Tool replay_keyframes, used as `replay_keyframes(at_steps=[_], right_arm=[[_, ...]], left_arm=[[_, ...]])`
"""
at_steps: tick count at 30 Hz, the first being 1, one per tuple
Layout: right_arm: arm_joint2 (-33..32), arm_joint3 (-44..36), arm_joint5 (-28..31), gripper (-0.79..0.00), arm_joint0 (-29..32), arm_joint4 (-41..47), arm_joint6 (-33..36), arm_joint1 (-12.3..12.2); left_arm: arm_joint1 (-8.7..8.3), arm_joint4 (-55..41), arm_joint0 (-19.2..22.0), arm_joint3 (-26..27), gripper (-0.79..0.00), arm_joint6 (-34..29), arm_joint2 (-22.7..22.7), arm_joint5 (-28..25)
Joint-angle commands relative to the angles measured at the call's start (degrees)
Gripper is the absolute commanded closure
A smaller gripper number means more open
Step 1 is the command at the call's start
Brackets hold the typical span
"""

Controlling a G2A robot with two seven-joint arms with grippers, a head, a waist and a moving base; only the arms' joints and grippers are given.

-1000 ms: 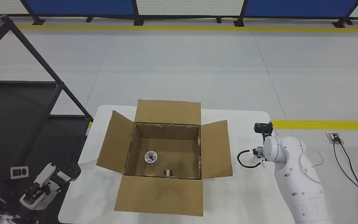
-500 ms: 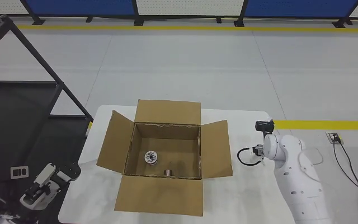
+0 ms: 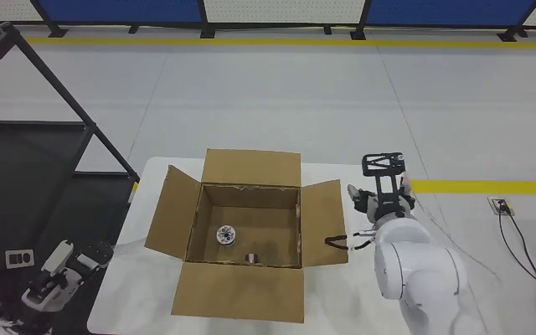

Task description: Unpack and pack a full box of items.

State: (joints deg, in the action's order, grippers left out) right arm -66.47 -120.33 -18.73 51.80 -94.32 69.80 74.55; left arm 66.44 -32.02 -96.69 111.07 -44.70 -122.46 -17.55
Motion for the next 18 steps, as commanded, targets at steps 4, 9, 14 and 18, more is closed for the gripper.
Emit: replay_keyframes(at_steps=[4,9,14,18], right_arm=[[9.1,4.8,8.9,-0.785,-6.9,7.5,-1.8,1.7],[16.8,18.7,15.7,-0.785,-17.5,18.9,-2.3,4.5],[25.3,34.6,21.0,-0.785,-27.8,30.3,-2.0,8.6],[32.0,48.1,23.0,-0.785,-34.2,36.5,-4.1,12.7]], left_arm=[[-0.11,-0.5,-0.1,-2.0,-0.785,0.6,-1.8,-0.5],[-0.15,-1.1,-0.5,-2.9,-0.785,0.6,-2.8,-0.7],[-0.15,-1.1,-0.5,-2.9,-0.785,0.6,-2.8,-0.7],[-0.15,-1.1,-0.5,-2.9,-0.785,0.6,-2.8,-0.7]])
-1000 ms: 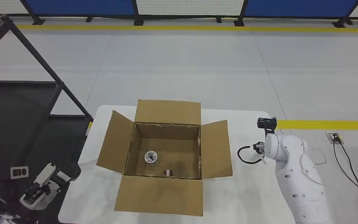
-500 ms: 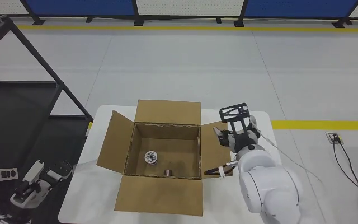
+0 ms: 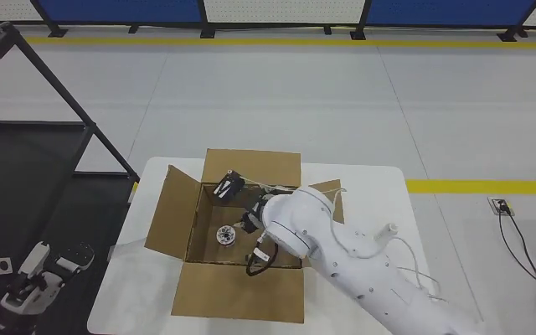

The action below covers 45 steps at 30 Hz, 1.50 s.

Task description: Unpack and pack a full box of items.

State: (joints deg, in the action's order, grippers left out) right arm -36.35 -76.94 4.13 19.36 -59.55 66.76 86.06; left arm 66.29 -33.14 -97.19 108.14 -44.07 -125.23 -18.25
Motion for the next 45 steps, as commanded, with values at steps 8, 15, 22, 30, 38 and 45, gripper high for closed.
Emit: replay_keyframes(at_steps=[8,15,22,30,38,45], right_arm=[[10.3,27.1,2.0,-0.785,-8.0,12.2,-8.7,10.4],[10.6,28.5,2.1,-0.785,-8.6,12.9,-8.9,11.1],[10.5,28.5,2.0,-0.785,-8.3,12.9,-9.4,11.1],[11.9,33.0,-3.8,-0.785,-6.4,10.3,-14.6,13.6],[14.4,45.9,3.7,-0.785,-8.4,12.3,-18.7,19.4],[15.3,55.0,6.1,-0.785,-8.9,13.0,-23.7,24.0]], left_arm=[[0.00,0.0,0.0,0.0,-0.785,0.0,0.0,0.0],[0.00,0.0,0.0,0.0,-0.785,0.0,0.0,0.0],[0.00,0.0,0.0,0.0,-0.785,0.0,0.0,0.0],[-0.10,3.6,-0.7,2.7,-0.785,-0.4,2.1,1.2],[0.08,4.2,-1.7,3.0,-0.785,2.5,2.8,1.2],[0.16,3.5,-2.6,3.1,-0.785,3.1,2.6,0.6]])
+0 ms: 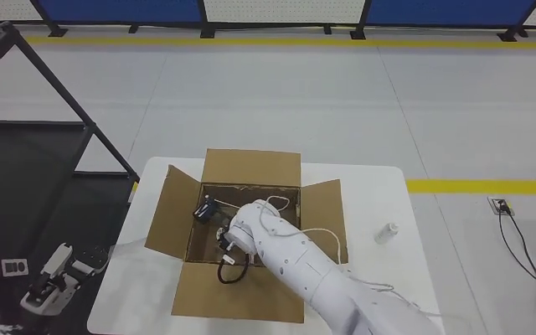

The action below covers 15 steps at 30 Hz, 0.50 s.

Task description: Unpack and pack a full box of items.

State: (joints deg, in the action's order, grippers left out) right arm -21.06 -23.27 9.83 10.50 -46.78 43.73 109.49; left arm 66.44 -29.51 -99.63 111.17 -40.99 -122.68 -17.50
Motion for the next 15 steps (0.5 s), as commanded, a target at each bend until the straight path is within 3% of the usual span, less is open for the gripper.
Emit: replay_keyframes(at_steps=[1,8,15], right_arm=[[0.0,2.5,0.8,-0.785,0.0,0.3,-1.4,1.1],[-0.3,8.4,-1.5,-0.785,1.0,0.8,-6.2,4.1],[-1.3,11.6,-2.5,-0.785,1.9,1.9,-11.2,5.3]], left_arm=[[0.02,-0.2,-0.2,0.1,-0.785,0.0,0.0,-0.2],[0.06,-0.1,-0.7,0.3,-0.785,0.2,0.2,-0.7],[0.06,0.8,-0.9,0.0,-0.785,0.4,0.8,-0.7]])
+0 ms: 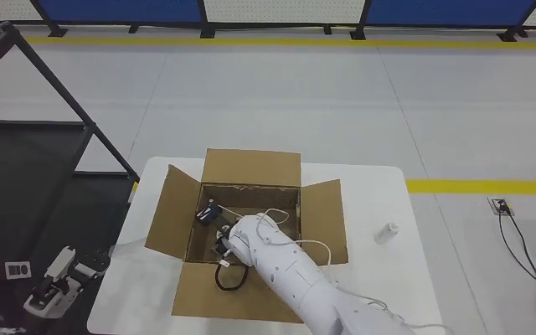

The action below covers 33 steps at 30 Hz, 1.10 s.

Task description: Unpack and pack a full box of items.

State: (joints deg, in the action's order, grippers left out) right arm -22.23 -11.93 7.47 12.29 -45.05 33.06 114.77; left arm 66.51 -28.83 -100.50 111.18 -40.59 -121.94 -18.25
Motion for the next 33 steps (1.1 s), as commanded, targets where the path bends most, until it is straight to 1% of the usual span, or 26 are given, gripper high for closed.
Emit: replay_keyframes(at_steps=[1,4,5,6,8,10,14,19,22,25,26,33], right_arm=[[-0.3,0.4,-0.2,-0.785,0.2,0.3,-0.9,0.0],[-0.4,0.8,-0.5,-0.785,0.5,0.4,-1.6,0.1],[-0.5,0.8,-0.4,-0.640,0.5,0.4,-1.7,0.1],[-0.6,0.8,-0.3,-0.388,0.6,0.5,-1.9,0.1],[-0.7,1.0,0.2,-0.314,0.6,0.5,-2.4,0.0],[-0.9,1.2,0.8,-0.200,0.6,0.6,-2.8,0.0],[-1.0,1.4,1.2,-0.009,0.3,0.3,-3.3,-0.1],[-1.0,1.3,1.4,0.000,-0.2,-0.6,-3.5,-0.1],[-1.1,1.4,3.3,0.000,-1.0,-1.2,-4.4,-0.2],[-1.1,1.8,6.1,0.000,-2.1,-2.1,-5.4,-0.5],[-1.1,1.8,8.0,0.000,-2.4,-2.5,-5.4,-0.6],[-1.1,2.4,14.9,0.000,-4.4,-4.9,-8.5,-1.9]], left_arm=[[-0.01,0.3,0.0,0.0,-0.785,0.1,0.1,0.0],[-0.02,0.5,-0.1,0.1,-0.785,0.0,0.2,-0.1],[-0.02,0.3,-0.1,0.2,-0.785,0.0,0.3,-0.1],[-0.03,0.4,-0.1,0.2,-0.785,0.0,0.2,-0.1],[-0.05,0.5,-0.2,0.2,-0.785,0.0,0.2,-0.1],[-0.06,0.4,-0.2,0.2,-0.785,-0.1,0.1,-0.1],[-0.10,0.6,-0.2,0.2,-0.785,-0.2,0.1,-0.2],[-0.12,0.5,-0.2,0.2,-0.785,-0.2,0.1,-0.2],[-0.15,0.6,-0.1,0.1,-0.785,-0.1,0.1,-0.3],[-0.18,0.6,0.1,0.2,-0.785,-0.1,0.2,-0.1],[-0.19,0.7,0.2,0.2,-0.785,0.0,0.3,-0.1],[-0.28,1.3,0.8,0.4,-0.785,-0.1,1.1,0.2]])
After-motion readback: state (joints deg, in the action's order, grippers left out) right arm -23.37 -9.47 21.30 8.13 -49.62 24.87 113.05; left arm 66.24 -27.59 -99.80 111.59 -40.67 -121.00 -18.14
